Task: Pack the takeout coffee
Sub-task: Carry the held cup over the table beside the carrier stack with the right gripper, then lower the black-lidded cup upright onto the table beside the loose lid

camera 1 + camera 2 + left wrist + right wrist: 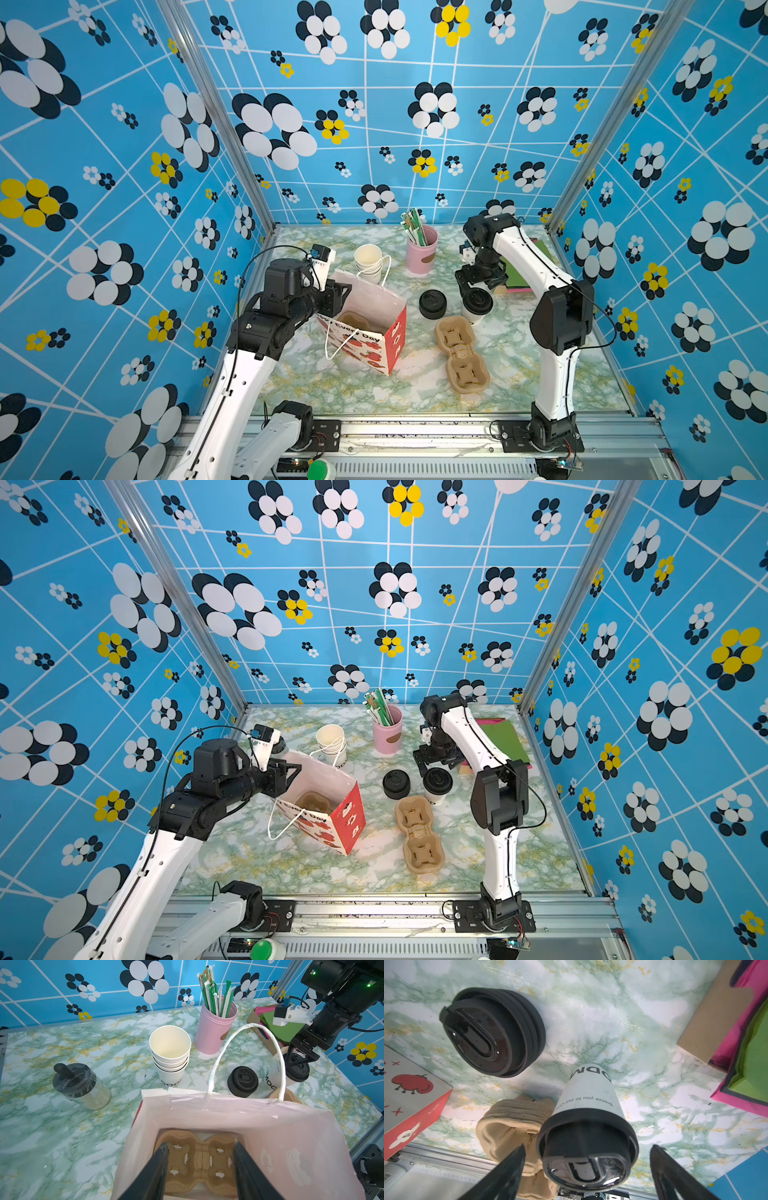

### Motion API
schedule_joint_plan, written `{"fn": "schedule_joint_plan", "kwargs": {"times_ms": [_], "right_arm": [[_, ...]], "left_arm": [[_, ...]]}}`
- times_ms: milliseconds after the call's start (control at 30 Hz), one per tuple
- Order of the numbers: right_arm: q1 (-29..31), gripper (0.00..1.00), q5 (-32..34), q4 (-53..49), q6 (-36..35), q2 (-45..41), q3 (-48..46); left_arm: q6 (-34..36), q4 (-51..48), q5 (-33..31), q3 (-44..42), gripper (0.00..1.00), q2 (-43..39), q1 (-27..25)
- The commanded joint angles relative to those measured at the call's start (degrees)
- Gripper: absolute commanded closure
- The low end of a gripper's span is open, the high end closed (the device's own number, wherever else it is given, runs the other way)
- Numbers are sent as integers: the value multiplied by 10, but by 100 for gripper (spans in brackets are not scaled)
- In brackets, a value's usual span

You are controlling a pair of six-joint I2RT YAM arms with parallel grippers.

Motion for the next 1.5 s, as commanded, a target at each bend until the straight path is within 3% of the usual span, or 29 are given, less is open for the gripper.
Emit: {"fn": "schedule_joint_plan", "kwargs": {"times_ms": [0, 300, 433, 800, 1133, 1467], "right_arm": [[-3, 3, 2, -13, 9, -32, 24], [-2, 1, 83, 20, 40, -110, -21], [-3, 7, 103, 37, 46, -124, -56], [-3, 47, 38, 82, 62, -132, -114], [0, 55, -3, 110, 65, -119, -145], [15, 59, 7, 126, 64, -101, -187]], "left_arm": [[-8, 9, 7, 1, 48, 1, 5], [-6, 6, 3, -1, 46, -4, 6], [-6, 6, 4, -2, 46, -5, 7], [-10, 9, 9, -8, 46, -9, 7], [-12, 11, 9, -12, 45, -9, 9], [-12, 11, 6, -13, 45, -11, 9]]}}
